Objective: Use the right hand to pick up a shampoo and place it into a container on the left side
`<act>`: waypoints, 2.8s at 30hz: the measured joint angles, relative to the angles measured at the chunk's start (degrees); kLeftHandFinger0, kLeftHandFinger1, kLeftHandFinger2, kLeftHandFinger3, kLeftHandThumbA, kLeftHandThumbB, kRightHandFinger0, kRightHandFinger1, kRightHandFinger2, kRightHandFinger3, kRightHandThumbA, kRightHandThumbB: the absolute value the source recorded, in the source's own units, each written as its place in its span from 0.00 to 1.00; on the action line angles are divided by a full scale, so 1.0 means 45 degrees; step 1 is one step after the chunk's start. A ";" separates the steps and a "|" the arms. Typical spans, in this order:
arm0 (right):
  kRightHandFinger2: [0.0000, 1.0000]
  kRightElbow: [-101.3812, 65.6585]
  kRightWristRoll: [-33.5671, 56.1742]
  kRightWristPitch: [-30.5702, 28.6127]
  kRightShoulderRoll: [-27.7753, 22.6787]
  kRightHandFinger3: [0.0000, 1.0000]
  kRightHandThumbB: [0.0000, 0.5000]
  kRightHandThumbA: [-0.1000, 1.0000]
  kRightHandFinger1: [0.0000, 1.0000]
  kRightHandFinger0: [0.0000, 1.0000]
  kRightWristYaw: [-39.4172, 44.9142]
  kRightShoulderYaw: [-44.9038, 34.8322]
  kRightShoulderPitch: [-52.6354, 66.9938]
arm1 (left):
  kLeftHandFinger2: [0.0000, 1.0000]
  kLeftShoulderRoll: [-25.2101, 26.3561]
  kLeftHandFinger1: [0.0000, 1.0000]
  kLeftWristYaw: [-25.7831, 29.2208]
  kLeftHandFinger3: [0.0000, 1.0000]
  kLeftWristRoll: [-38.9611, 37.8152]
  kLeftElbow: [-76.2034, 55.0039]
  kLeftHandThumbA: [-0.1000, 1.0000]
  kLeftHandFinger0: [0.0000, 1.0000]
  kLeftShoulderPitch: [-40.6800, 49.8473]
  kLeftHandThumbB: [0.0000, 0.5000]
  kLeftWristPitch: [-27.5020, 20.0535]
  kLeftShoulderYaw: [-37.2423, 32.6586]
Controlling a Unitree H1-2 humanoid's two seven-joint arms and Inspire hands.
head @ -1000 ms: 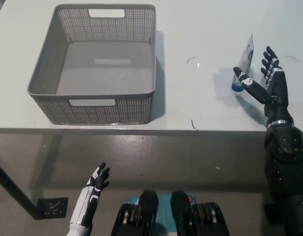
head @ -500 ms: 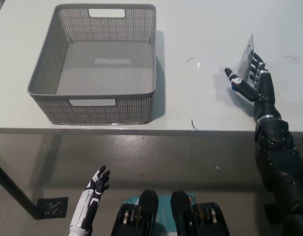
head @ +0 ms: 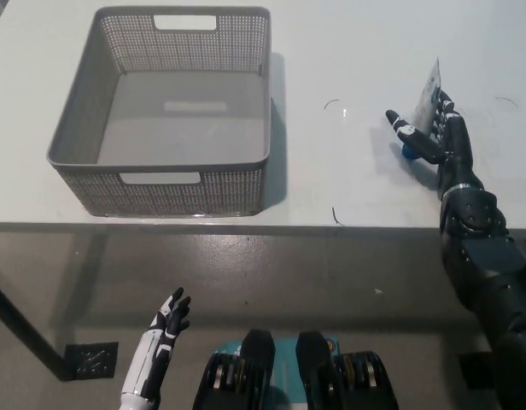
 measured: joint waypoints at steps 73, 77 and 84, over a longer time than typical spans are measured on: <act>0.76 -0.1734 0.0153 0.0665 0.4646 0.73 0.26 0.00 0.29 0.00 -0.2074 0.2288 -0.3836 | 1.00 0.0001 1.00 -0.0390 1.00 -0.0358 0.0166 0.94 1.00 -0.0196 0.17 0.0033 -0.0016; 0.76 -0.1065 -0.0065 0.0676 0.5127 0.74 0.25 0.00 0.29 0.00 -0.2287 0.2456 -0.3928 | 1.00 0.0025 1.00 -0.0445 1.00 -0.0328 0.0167 0.92 1.00 -0.0236 0.13 0.0005 -0.0055; 0.75 -0.0264 -0.0320 0.0659 0.5436 0.65 0.28 0.00 0.33 0.00 -0.2412 0.2745 -0.3937 | 1.00 0.0026 1.00 -0.0453 1.00 -0.0317 0.0166 0.90 1.00 -0.0384 0.12 0.0008 -0.0070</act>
